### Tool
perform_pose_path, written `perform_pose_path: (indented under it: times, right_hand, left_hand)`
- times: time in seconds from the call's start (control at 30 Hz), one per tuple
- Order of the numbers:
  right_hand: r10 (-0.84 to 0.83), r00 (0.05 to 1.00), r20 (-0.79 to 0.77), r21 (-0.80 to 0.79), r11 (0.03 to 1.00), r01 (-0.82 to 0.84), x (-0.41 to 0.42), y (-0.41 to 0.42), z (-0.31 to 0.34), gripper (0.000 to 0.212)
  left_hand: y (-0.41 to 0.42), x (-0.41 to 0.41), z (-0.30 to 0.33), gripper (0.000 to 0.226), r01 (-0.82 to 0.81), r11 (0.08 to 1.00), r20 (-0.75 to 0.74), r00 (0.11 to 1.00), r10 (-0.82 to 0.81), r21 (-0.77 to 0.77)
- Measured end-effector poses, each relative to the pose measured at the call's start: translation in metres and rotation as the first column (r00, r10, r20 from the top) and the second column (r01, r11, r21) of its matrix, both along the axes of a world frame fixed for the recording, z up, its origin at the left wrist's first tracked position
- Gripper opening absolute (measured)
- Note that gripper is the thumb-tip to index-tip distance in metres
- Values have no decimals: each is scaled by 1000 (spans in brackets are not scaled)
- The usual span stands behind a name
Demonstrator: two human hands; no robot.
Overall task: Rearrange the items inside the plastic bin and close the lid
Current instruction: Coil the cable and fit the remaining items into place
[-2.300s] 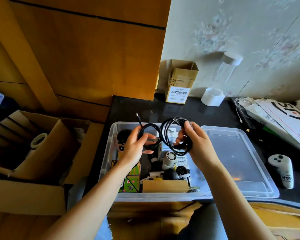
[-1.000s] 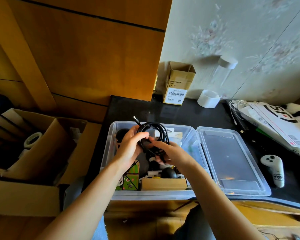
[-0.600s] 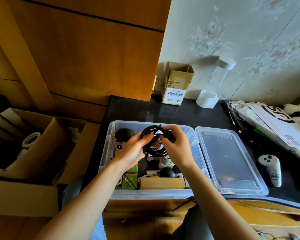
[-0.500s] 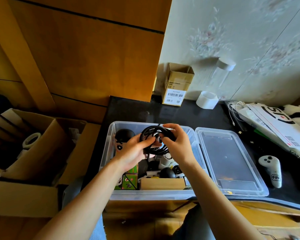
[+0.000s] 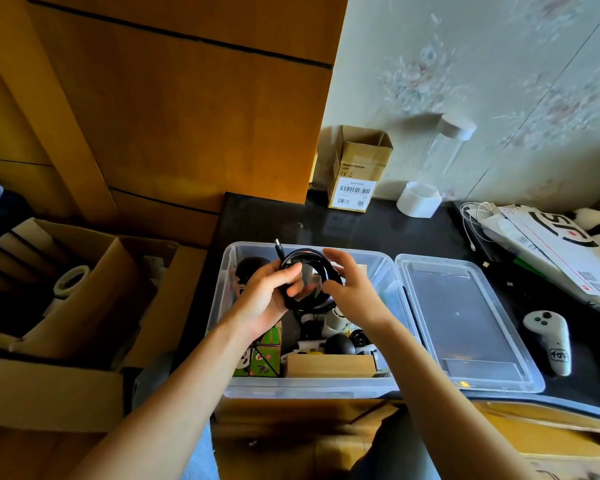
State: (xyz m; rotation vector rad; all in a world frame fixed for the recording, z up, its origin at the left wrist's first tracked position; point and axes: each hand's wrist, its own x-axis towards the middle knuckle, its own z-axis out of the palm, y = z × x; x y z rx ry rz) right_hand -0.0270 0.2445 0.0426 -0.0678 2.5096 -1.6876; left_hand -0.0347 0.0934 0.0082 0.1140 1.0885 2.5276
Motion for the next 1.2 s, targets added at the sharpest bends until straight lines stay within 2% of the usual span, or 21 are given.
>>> perform_pose_path:
  times: [0.07, 0.13, 0.2, 0.27, 0.33, 0.4, 0.47, 0.5, 0.57, 0.63, 0.77, 0.9, 1.03, 1.2]
  right_hand:
    - [103, 989, 108, -91, 991, -93, -4, 1, 5, 41]
    - [211, 968, 137, -109, 974, -197, -5, 2, 10, 26]
    - [247, 957, 154, -87, 968, -236, -7, 2, 14, 18]
    - [268, 949, 167, -86, 963, -257, -9, 1, 17, 11]
    - [274, 947, 169, -151, 956, -250, -12, -1, 20, 11]
    - [163, 969, 184, -170, 977, -132, -18, 1, 21, 18]
    - [12, 975, 222, 5, 1000, -13, -25, 4, 16, 22]
    - [0, 972, 233, 157, 987, -37, -28, 4, 12, 24]
    - [115, 954, 275, 467, 852, -237, -28, -1, 1, 26]
    - [228, 922, 314, 668, 637, -385, -26, -13, -10, 27]
    - [351, 869, 347, 826, 324, -461, -29, -38, -35, 25]
    - [392, 840, 375, 906, 39, -422, -36, -49, -61, 30]
    - [385, 834, 395, 914, -79, -397, -42, -58, -78, 37]
    - [353, 848, 395, 912, -39, -409, -45, -61, -79, 40]
  left_hand:
    - [-2, -2, -1, 6, -41, 999, -3, 999, 41, 14]
    - [-4, -4, -2, 20, -83, 996, 21, 996, 82, 25]
    - [-5, -5, -1, 30, -130, 991, 23, 991, 130, 12]
    - [-4, -6, 0, 31, -180, 984, 28, 983, 180, -6]
    - [-5, -7, 2, 28, -231, 972, 45, 971, 233, -48]
    - [-7, -9, 2, 43, -293, 947, 68, 950, 304, -130]
    - [-9, -9, 2, 43, -406, 882, 57, 901, 430, -238]
    - [-9, -8, 2, 40, -470, 831, 11, 869, 495, -296]
    - [-7, -7, 2, 34, -553, 743, -103, 822, 560, -377]
    - [-4, -7, 2, 33, -590, 708, -168, 801, 575, -389]
    - [-5, -9, 0, 29, -582, 710, -159, 805, 571, -396]
    - [-7, -11, -5, 18, -606, 689, -154, 784, 601, -397]
    - [-6, -10, -5, 17, -627, 652, -227, 772, 594, -426]
    - [-5, -11, -3, 23, -643, 620, -230, 754, 615, -450]
